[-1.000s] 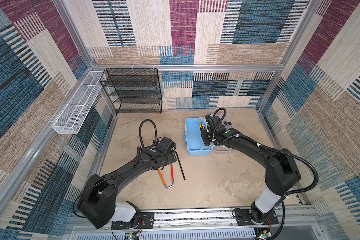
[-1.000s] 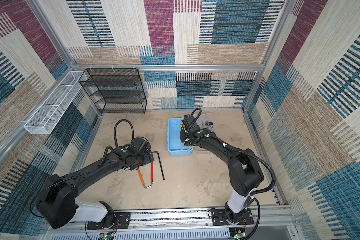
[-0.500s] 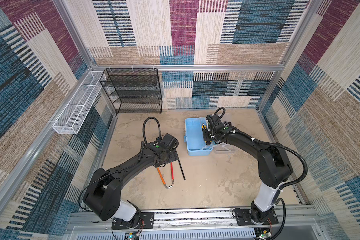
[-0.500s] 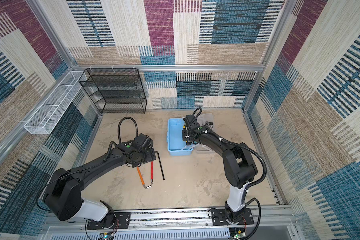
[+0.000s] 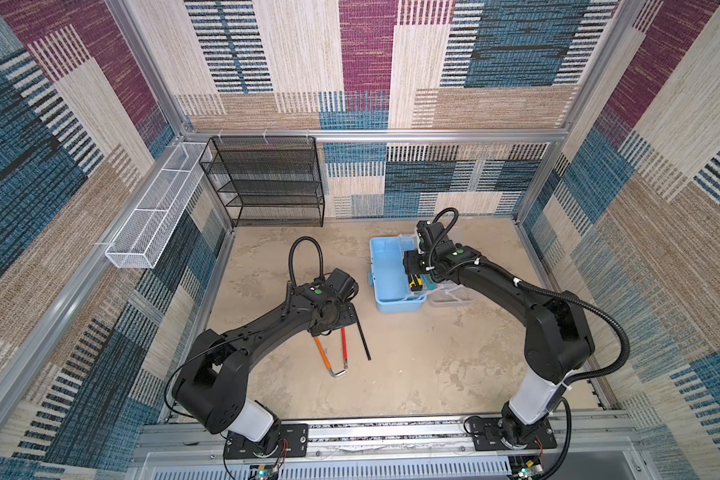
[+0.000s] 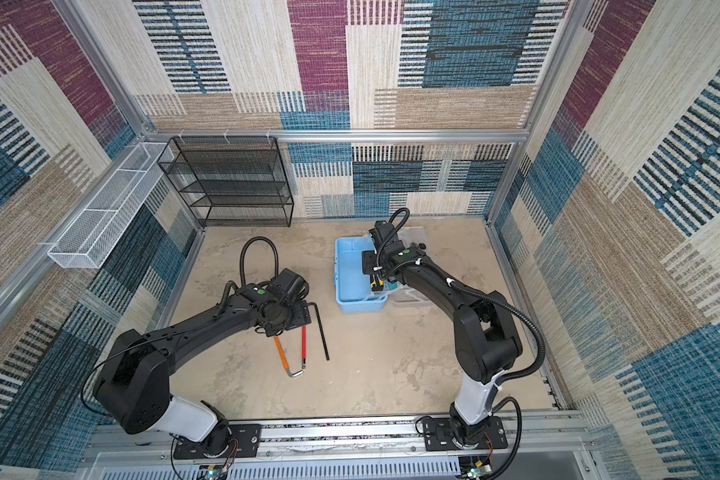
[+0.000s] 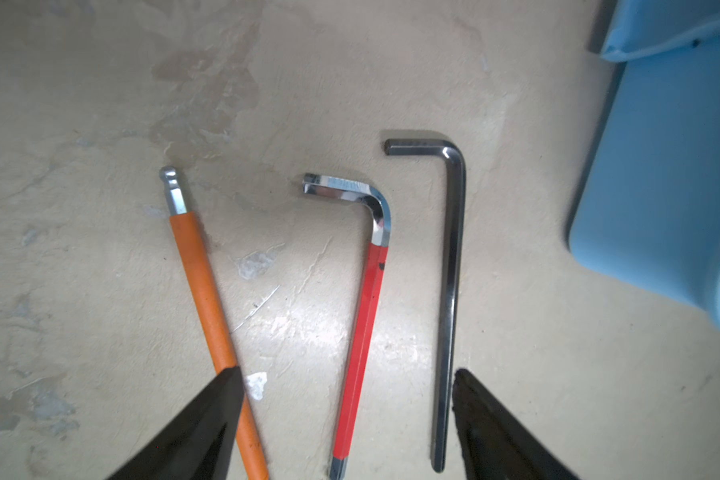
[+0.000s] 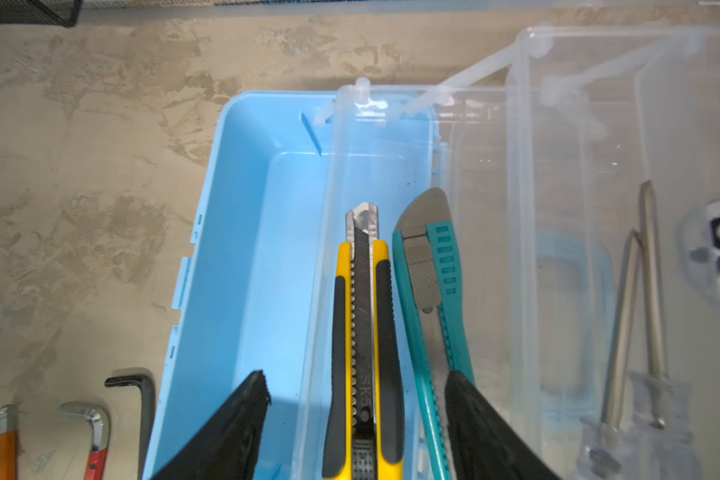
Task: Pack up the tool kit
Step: 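Lift the yellow-black knife and lower it into the lid tray beside the teal knife, then open the right gripper and move it down onto the black hex key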
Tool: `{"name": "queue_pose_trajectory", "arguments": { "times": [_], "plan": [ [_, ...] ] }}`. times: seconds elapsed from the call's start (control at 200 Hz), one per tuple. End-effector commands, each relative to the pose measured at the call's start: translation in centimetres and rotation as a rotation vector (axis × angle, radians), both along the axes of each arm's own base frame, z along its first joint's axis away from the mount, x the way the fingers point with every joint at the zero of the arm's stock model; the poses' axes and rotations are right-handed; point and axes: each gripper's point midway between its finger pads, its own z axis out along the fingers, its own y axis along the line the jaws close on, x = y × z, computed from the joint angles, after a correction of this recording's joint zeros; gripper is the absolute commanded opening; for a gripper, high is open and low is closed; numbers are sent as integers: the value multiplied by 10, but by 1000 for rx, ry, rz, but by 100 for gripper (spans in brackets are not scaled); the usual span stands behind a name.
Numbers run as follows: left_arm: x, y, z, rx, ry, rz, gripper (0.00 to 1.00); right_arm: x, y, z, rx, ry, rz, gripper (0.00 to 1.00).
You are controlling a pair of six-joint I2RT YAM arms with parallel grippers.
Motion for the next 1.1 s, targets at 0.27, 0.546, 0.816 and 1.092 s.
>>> {"name": "queue_pose_trajectory", "arguments": {
  "times": [0.27, 0.546, 0.816, 1.092],
  "plan": [
    [-11, 15, -4, 24, 6, 50, 82, -28, 22, 25, 120, -59, 91, 76],
    [-18, 22, -10, 42, 27, 68, 82, -70, 86, 17, 207, -34, 245, 66],
    [-27, 32, -12, 51, 25, 85, 82, -107, 138, -18, 160, 51, 341, 56],
    [-42, 51, -16, 54, 22, 153, 81, -132, 160, -64, 42, 145, 411, 49]
  ]
}}
